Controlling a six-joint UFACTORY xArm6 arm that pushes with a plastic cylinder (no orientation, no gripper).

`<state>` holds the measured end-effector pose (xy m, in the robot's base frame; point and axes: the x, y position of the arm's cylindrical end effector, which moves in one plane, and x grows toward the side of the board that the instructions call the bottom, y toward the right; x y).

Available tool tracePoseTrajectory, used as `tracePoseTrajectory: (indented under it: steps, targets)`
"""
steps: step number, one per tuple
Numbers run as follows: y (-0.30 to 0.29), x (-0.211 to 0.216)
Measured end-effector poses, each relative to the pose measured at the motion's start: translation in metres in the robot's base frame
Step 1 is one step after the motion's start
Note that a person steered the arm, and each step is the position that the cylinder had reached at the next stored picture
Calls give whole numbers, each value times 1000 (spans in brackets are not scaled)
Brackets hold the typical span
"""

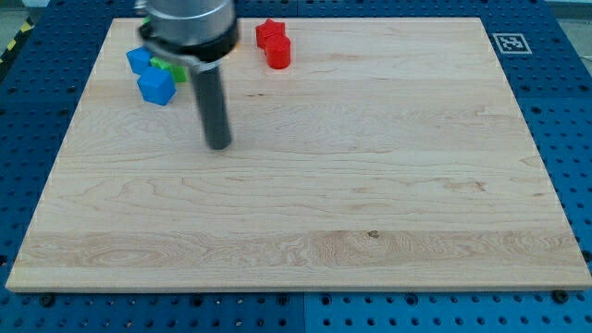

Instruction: Point your arm to the blue triangle

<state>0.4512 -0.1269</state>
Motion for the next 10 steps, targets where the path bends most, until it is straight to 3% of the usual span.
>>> tracePoseTrajectory:
  steps: [2, 3, 4, 5, 6, 7, 9, 10]
  targets:
    - [-129, -26]
    - [-174, -83]
    - [-178, -94]
    - [-177, -151]
    - [-166, -238]
    - [-166, -247]
    - [-160, -199]
    - [-149, -199]
